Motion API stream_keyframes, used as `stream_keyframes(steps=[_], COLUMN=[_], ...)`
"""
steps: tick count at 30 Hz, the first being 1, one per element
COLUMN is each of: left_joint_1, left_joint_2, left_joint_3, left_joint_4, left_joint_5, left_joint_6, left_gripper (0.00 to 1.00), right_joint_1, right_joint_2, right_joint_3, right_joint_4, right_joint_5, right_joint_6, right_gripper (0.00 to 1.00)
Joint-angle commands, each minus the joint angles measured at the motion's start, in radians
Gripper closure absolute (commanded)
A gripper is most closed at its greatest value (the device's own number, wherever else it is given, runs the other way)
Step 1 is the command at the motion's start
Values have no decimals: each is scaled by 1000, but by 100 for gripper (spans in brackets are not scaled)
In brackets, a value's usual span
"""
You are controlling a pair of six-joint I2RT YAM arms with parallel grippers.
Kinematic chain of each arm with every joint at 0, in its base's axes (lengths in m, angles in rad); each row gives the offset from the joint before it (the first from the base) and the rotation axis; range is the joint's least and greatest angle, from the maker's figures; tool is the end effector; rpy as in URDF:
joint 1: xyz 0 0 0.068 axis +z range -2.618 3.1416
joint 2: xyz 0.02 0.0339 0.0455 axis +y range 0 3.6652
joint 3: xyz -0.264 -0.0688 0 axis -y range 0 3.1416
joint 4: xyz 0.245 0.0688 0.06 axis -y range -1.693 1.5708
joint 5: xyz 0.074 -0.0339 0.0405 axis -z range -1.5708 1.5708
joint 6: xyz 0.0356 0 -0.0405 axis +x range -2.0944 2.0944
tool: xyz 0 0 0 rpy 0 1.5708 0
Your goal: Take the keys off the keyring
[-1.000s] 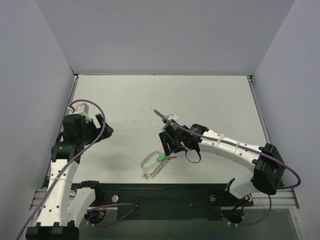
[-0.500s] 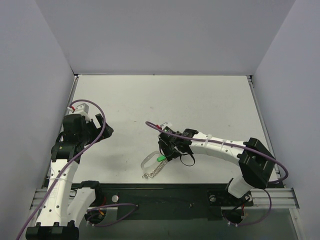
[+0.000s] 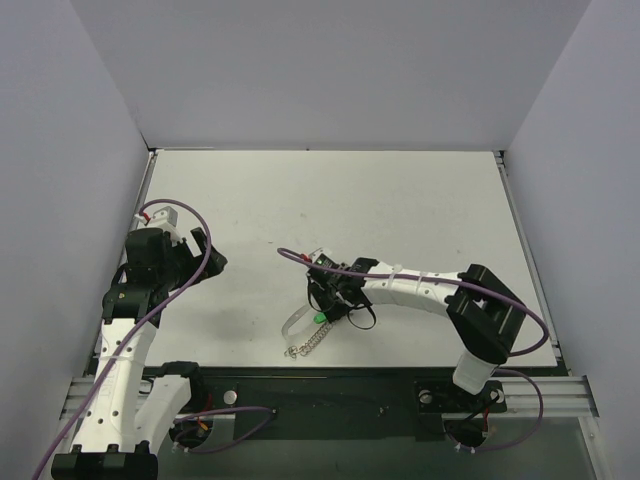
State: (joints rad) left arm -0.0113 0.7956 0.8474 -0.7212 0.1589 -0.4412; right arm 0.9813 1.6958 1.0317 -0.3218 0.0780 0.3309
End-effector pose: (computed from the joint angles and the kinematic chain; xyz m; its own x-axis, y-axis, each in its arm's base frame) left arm 0.1623 -0.0075 0.3069 -0.6188 -0.4147 -0.6672 -0.1427 0.8945 -0.4237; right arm 0.1931 0.2838 0.1804 -0.6999 -0.4638 -0.5433 -0.6105 0.7832 0.1179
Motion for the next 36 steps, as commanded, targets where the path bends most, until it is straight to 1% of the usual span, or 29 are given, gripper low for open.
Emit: stream_keyframes(steps=[1,6,8,12,16,19,22,26,31,33,36], left_joint_1=[5,5,7,7,7,7,5,7,7,7,5], left_joint_2=[-4,-4,-4,-4,-4,-3,-6,-4,-6,-12,-19], left_joint_3=[-2,-2,-1,-1,-1,-2,-2,-2,-2,-2,1], left_joint_4=[43,40,42,40,40,42,42,43,40,40,39], left_joint_5=[2,-1,-1,1,1,2,1,2,1,-2,1], left_joint_6=[2,2,4,2,4,5,4,4,2,2,2], left_gripper=[3,3,3,3,3,3,3,3,3,3,3], right_joint_1=[-13,-32,-36,-39,-39,-38,-38,-38,-38,-35,-24], right_joint_2=[15,33,38,44,47,48,42,34,1,-30,-99], right_joint_3=[44,50,53,50,44,34,25,25,33,39,44], right_joint_4=[13,23,23,33,43,50,50,37,-8,-31,-72], right_joint_5=[9,9,8,-6,-21,-44,-40,-35,-23,-21,-32], right_joint_6=[-18,-24,-23,-24,-23,-23,-15,-12,-3,3,13], right_gripper=[57,59,64,64,69,70,80,88,93,96,98])
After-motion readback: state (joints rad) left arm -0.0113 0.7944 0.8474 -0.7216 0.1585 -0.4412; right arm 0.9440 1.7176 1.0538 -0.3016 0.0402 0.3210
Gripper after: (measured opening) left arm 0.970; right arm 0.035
